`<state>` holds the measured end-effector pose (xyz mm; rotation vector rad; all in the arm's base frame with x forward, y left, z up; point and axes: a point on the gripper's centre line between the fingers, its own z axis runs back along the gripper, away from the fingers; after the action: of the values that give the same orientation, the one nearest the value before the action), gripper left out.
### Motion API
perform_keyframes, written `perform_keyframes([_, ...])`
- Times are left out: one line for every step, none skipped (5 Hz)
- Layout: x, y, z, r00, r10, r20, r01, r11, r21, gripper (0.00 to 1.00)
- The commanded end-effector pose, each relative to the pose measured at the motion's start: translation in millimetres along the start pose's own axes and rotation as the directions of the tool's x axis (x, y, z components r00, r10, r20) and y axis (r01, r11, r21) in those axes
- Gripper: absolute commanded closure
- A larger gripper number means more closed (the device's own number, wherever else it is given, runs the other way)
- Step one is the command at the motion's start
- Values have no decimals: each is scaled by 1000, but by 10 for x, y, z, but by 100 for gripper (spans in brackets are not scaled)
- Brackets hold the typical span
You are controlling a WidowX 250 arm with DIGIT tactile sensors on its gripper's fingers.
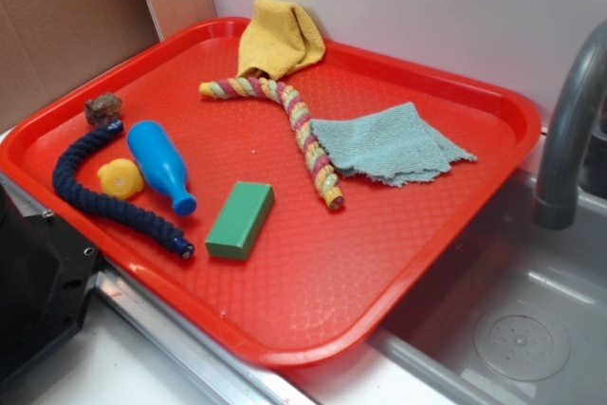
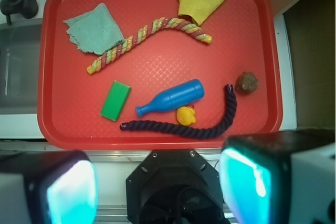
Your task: Grab the multicolored rope.
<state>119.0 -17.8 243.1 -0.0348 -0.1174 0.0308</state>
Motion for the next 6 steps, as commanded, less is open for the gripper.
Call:
perform_keyframes([0, 0, 0, 1000, 0, 0, 0, 1000, 0, 0])
perform_keyframes([456, -47, -391, 970, 229, 86, -227, 973, -31, 0])
perform_keyframes([947, 55, -644, 917, 371, 148, -372, 928, -23, 0])
perform_keyframes([1258, 166, -1078, 891, 446, 84, -436, 892, -117, 0])
perform_keyframes([1370, 211, -1400, 865, 499, 52, -496, 867, -50, 0])
perform_keyframes([1409, 238, -1765, 845, 535, 30, -535, 845, 2, 0])
